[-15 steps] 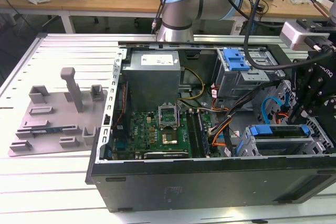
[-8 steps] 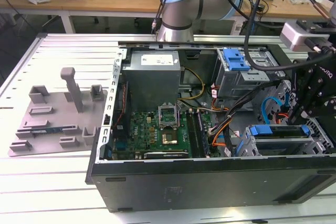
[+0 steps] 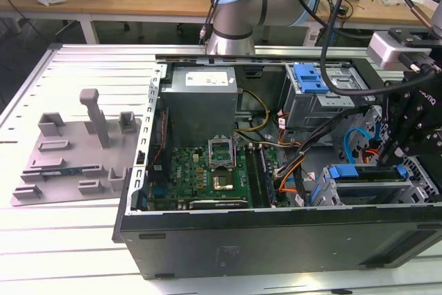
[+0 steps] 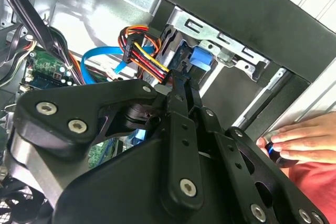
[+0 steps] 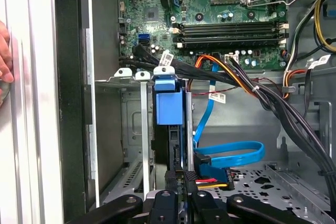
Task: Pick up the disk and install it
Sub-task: 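Insert the first disk wire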
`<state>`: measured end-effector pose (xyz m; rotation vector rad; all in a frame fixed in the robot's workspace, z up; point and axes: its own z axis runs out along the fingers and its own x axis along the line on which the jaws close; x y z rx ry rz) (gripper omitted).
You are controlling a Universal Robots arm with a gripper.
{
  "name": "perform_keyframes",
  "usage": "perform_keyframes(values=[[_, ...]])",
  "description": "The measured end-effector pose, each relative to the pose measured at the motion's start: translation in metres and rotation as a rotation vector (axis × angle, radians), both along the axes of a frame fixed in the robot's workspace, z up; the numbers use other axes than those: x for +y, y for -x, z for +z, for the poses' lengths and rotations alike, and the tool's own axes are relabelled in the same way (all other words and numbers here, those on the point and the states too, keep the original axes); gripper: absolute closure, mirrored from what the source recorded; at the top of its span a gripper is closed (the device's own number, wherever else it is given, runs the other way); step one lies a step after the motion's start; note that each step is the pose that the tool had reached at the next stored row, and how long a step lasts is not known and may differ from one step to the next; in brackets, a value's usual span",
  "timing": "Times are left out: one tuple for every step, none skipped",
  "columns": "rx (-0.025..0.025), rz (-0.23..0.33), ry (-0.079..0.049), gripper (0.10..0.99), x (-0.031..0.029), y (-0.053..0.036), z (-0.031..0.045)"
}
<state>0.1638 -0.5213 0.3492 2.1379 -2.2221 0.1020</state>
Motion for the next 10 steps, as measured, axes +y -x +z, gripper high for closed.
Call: perform_keyframes(values=[[0.0001, 0.0, 0.0, 0.918, 0.0, 0.0, -0.0002], [0.0001, 0.0, 0.0, 0.918, 0.0, 0.0, -0.0004], [0.0, 0.0, 0.0, 0.918, 0.0, 0.0, -0.0007], [0.0, 0.0, 0.0, 0.918, 0.0, -0.0001, -0.001], [0.0, 0.0, 0.0, 0.918, 0.0, -0.0002, -0.0012], [0.0, 0.0, 0.0, 0.918, 0.0, -0.0003, -0.0015], [0.0, 0.0, 0.0, 0.918, 0.0, -0.0004, -0.0018], [0.0, 0.0, 0.0, 0.918, 0.0, -0.0004, -0.0022], [0.0001, 0.0, 0.0, 0.918, -0.0001, -0.0004, -0.0026], [0.0, 0.0, 0.0, 0.918, -0.0003, -0.0004, -0.0029]])
